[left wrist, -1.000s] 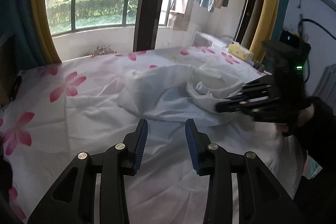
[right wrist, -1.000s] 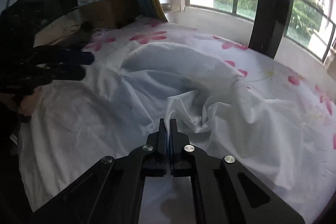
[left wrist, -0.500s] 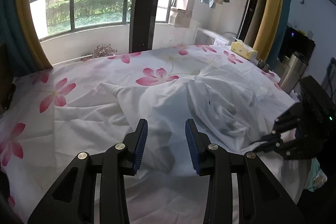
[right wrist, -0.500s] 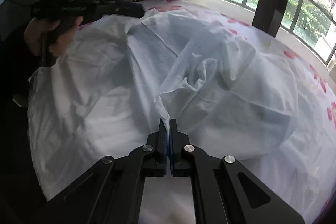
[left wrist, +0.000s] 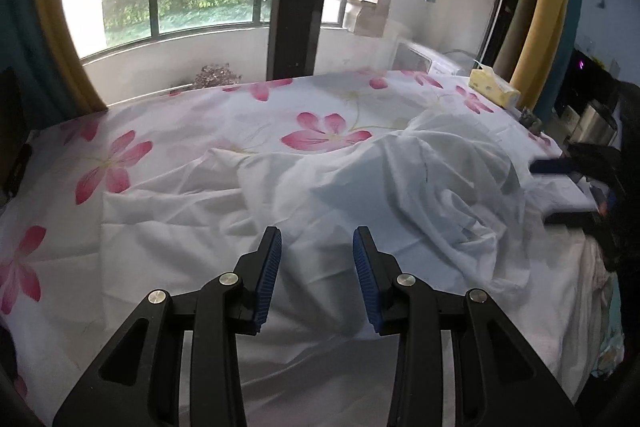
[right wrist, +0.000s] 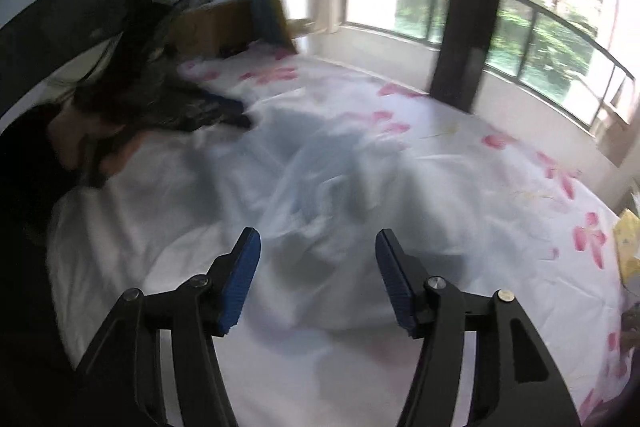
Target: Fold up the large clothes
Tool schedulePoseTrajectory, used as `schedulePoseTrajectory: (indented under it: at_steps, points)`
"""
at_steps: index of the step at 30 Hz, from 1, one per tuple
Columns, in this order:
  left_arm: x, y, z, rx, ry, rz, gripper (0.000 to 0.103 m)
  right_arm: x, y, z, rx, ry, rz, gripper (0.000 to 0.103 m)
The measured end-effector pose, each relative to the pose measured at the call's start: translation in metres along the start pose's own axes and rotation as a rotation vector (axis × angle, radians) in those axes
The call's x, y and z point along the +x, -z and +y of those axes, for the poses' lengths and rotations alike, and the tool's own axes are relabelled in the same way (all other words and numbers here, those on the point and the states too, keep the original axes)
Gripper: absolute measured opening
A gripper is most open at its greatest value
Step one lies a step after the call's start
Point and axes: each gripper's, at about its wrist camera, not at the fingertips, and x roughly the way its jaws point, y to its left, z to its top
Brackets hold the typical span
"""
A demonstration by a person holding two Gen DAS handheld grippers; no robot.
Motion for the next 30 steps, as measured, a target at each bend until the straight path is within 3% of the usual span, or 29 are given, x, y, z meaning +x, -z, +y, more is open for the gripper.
schedulePoseTrajectory:
  at_steps: [6,16,23,30]
  points:
    - [0.002,0.020,0.020,-0.052,0.005,0.049,0.043,0.020,-0.013,-0.030,0.076,0.067,-0.009,0.060]
    - [-0.002,0.025,0.027,-0.102,0.034,0.041,0.045,0.098,-0.076,-0.003,-0.001,-0.067,0.006,0.060]
    - [-0.012,0.027,0.036,-0.126,0.013,0.024,0.046,0.131,-0.055,0.018,-0.049,-0.143,0.158,0.060]
    - [-0.017,0.026,0.034,-0.139,0.038,0.016,0.046,0.098,-0.045,0.018,-0.049,-0.102,0.117,0.061]
